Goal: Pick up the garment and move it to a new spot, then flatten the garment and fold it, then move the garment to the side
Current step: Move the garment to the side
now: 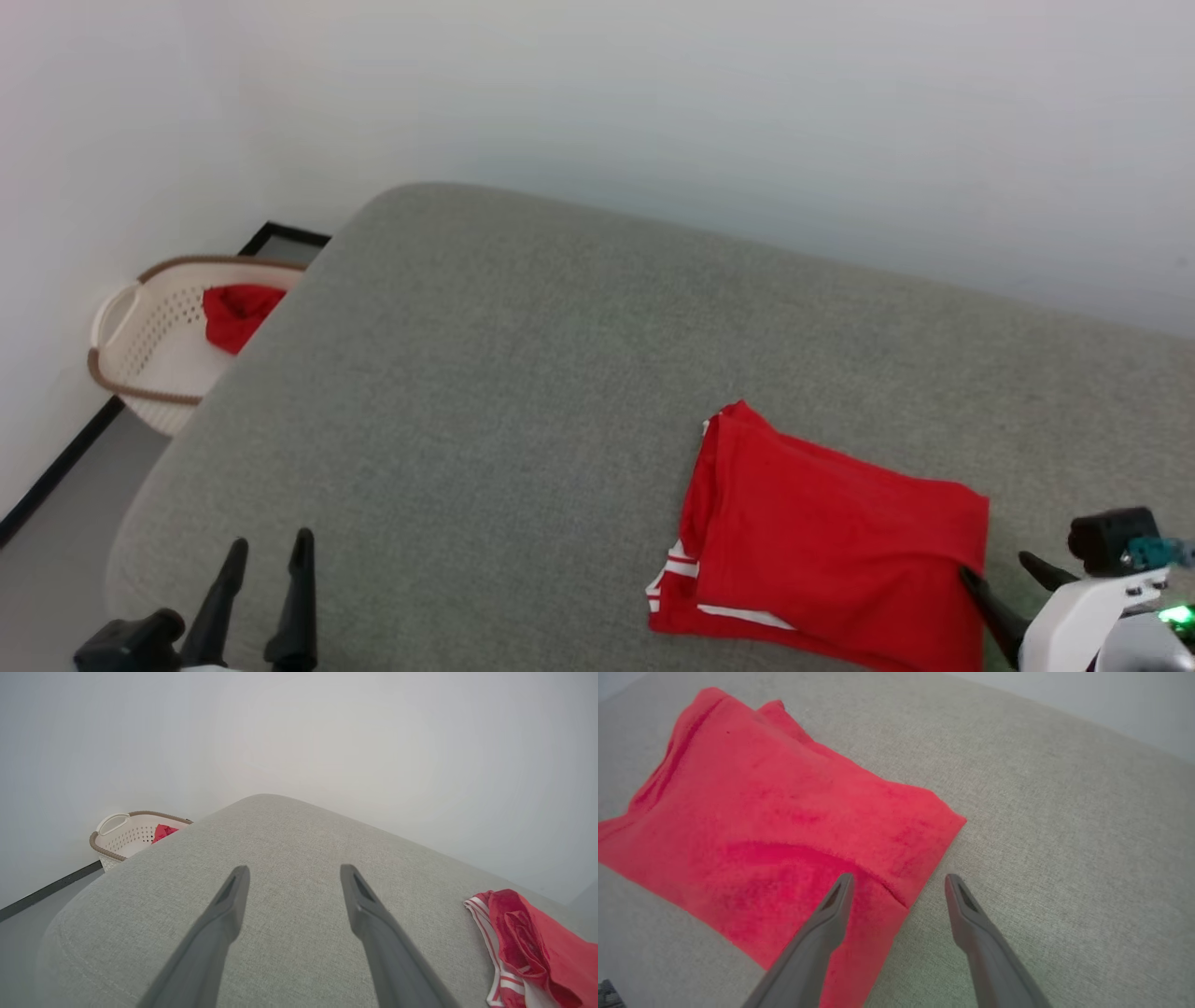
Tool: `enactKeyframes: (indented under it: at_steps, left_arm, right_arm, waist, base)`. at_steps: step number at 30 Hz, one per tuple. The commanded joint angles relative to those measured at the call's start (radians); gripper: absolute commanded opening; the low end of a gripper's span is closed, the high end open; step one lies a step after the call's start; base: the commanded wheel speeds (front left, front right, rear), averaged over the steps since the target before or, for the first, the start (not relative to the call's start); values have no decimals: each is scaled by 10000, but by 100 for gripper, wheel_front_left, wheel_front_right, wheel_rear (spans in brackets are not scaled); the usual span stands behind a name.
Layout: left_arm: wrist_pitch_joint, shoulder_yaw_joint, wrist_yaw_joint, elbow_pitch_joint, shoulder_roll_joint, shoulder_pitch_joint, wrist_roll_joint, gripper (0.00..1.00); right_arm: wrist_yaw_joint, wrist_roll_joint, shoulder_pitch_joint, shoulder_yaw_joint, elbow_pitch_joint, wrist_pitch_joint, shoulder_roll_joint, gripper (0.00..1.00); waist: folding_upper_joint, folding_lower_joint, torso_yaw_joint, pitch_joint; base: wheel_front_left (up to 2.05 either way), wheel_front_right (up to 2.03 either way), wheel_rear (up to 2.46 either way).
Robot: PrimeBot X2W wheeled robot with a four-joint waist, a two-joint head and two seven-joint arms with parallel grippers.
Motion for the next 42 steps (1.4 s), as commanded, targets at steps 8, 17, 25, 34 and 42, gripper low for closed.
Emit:
enactKeyframes:
  at_steps: [8, 17, 25, 34, 42]
  left_arm:
    - [-1, -190, -25, -25, -418, -507, -41, 100]
    - [-1, -454, -26, 42, -602, -1112, -167, 100]
    - [-1, -523, -27, 176, -687, -1259, -245, 100]
    - [-1, -403, -25, 191, -590, -1125, -173, 100]
    - [-1, -574, -26, 97, -453, -1213, -110, 100]
  right_arm:
    - [-12, 408, -338, -316, -294, 2516, -251, 100]
    - [-12, 658, -879, -36, 106, 3969, 9, 100]
    - [-5, 929, -1296, 734, 555, 4533, -66, 0]
    - [-19, 840, -2049, 580, 307, 4387, -793, 0]
    - [-14, 834, -2674, 781, 12, 4428, -1645, 0]
  waist:
    - [0, 0, 205, 984]
    - [0, 0, 323, 1781]
    - [0, 0, 415, 1938]
    - [0, 0, 193, 1669]
    - [0, 0, -322, 1506]
  base:
    - [0, 0, 0]
    - [0, 0, 0]
    - [0, 0, 0]
    - [0, 0, 0]
    - [0, 0, 0]
